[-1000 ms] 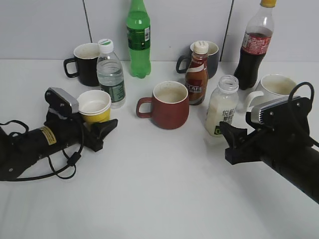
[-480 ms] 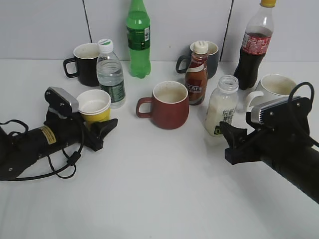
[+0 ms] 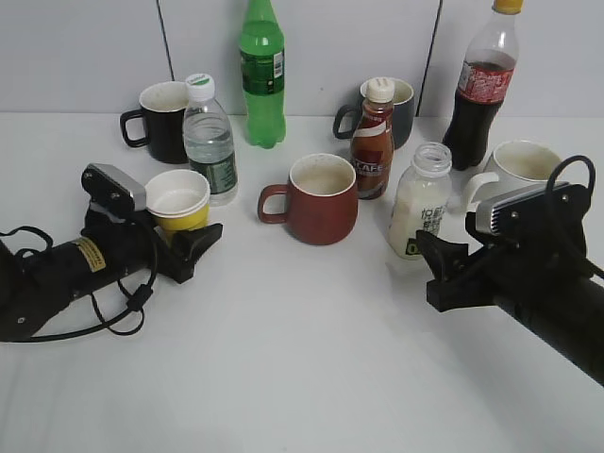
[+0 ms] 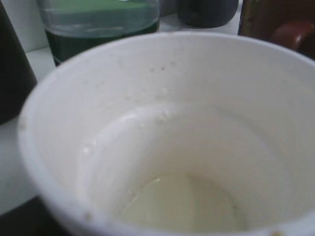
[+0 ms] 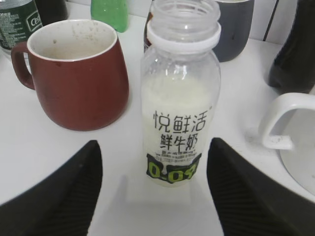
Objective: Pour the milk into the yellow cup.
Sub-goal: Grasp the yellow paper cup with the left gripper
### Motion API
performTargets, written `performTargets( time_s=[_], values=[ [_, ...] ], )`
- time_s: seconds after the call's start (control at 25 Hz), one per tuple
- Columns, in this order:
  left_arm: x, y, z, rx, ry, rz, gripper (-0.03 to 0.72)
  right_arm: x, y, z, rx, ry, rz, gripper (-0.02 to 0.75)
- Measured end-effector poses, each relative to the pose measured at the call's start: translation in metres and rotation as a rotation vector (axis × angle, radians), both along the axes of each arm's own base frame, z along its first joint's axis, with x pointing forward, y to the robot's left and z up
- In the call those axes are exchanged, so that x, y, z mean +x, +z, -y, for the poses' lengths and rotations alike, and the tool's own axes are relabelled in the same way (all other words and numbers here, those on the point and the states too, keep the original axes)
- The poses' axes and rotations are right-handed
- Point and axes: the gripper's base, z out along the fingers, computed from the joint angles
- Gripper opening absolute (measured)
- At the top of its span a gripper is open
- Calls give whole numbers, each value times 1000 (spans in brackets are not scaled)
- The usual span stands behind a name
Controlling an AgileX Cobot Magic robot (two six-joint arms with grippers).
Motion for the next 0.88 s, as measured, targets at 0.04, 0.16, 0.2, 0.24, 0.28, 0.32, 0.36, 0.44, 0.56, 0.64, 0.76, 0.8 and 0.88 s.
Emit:
performTargets(
  time_s=[0.04, 0.16, 0.2, 0.24, 0.28, 0.32, 0.36, 0.44, 0.56, 0.64, 0.76, 0.8, 0.88],
  values=[
    [0, 0, 0, 0, 0, 1, 604, 0, 0, 0, 0, 0, 0, 501],
    [0, 0, 0, 0, 0, 1, 603, 0, 0, 0, 0, -1, 0, 501],
    [0, 0, 0, 0, 0, 1, 601, 0, 0, 0, 0, -1, 0, 501],
    [0, 1, 0, 0, 0, 2, 601, 0, 0, 0, 0, -1, 0, 501],
    [0, 1, 0, -1, 0, 4, 600, 0, 0, 0, 0, -1, 0, 501],
    [1, 3, 0, -1, 0, 7, 601, 0, 0, 0, 0, -2, 0, 501],
    [1, 5, 0, -2, 0, 13, 599, 0, 0, 0, 0, -2, 0, 501],
    [2, 7, 0, -4, 0, 19, 597, 0, 0, 0, 0, -2, 0, 501],
    [2, 7, 0, -5, 1, 17, 595, 0, 0, 0, 0, -2, 0, 501],
    [2, 7, 0, -10, 2, 13, 593, 0, 0, 0, 1, -2, 0, 501],
    [2, 7, 0, -13, 3, 11, 582, 0, 0, 0, 1, -2, 0, 501],
    [2, 7, 0, -15, 4, 9, 554, 0, 0, 0, 1, -2, 0, 501],
    [2, 7, 0, -15, 4, 9, 520, 0, 0, 0, 1, -2, 0, 501]
  ],
)
